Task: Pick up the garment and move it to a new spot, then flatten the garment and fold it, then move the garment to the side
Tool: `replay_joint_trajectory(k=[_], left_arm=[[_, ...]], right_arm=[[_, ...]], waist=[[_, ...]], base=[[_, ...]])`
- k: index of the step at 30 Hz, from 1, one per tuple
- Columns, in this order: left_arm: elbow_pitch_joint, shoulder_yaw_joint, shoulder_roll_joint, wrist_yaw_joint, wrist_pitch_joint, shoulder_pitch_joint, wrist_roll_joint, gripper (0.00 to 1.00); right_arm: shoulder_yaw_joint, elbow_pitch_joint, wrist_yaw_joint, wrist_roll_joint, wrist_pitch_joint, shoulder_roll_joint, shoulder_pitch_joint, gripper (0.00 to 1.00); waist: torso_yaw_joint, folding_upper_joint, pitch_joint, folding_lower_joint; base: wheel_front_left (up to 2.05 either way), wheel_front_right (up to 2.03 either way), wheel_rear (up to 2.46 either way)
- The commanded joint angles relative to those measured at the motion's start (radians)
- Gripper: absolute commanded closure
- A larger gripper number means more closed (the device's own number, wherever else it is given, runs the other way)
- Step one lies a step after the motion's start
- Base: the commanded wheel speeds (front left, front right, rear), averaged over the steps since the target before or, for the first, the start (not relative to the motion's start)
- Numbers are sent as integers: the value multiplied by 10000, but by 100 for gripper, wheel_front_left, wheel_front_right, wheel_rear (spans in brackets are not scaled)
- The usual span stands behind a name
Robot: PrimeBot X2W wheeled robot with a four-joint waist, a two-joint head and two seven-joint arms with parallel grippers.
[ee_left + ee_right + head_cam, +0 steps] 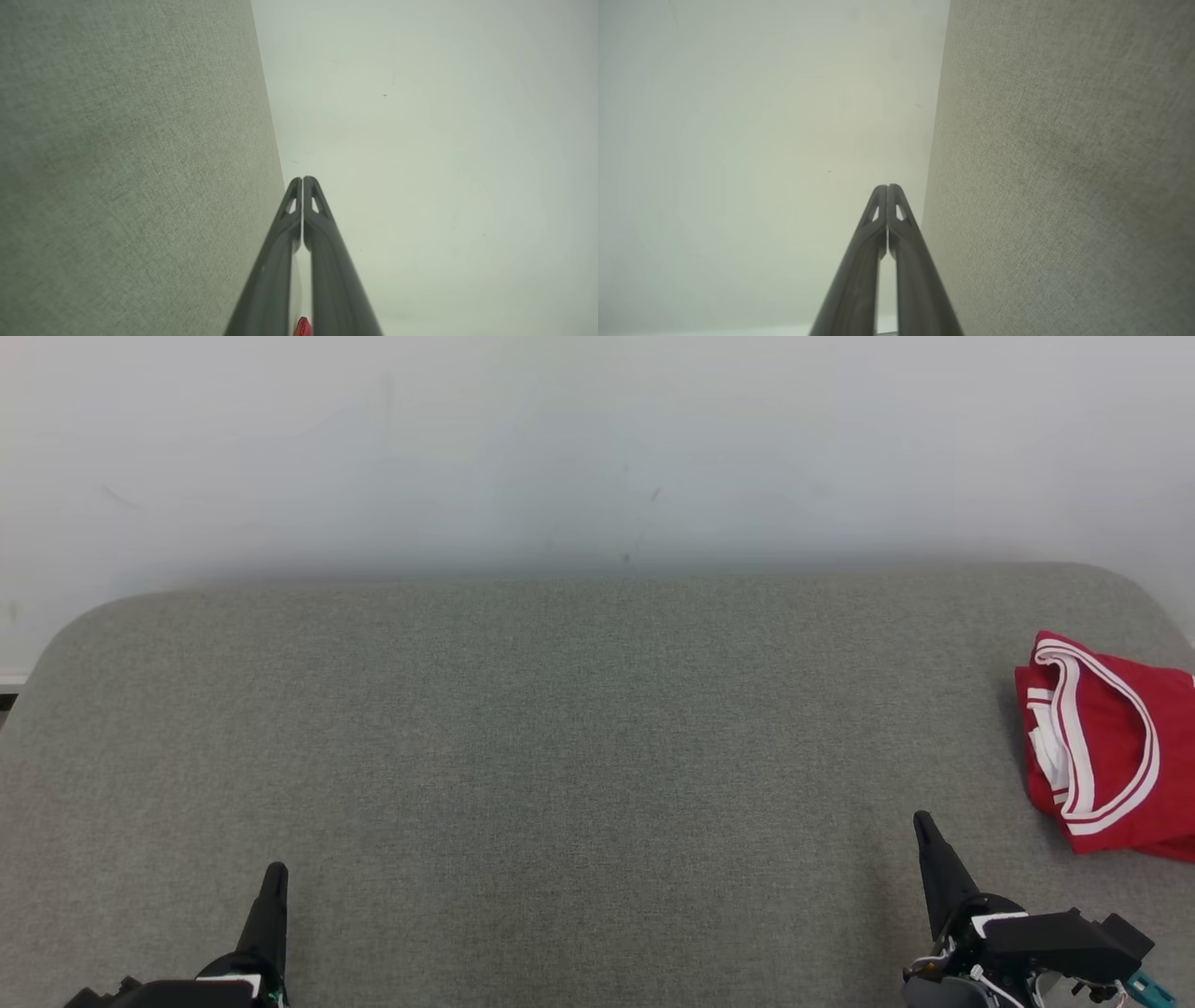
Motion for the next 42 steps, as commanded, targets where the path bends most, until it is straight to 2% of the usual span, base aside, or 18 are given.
replay_joint_trajectory(k=[1, 12, 42], left_arm=[[-55, 38, 44, -42, 45, -162, -115, 100], [-54, 89, 46, -134, 238, -265, -809, 100], [-49, 85, 45, -119, 217, -254, -780, 100]], right_arm=[[-14, -51, -19, 178, 55, 15, -91, 100], [-37, -56, -21, 877, 186, 16, -202, 100], [-30, -50, -21, 831, 183, 16, -185, 100]], waist=[[3, 0, 3, 0], [41, 0, 50, 0], [41, 0, 50, 0]], base=[[0, 0, 0], [0, 0, 0], [0, 0, 0]])
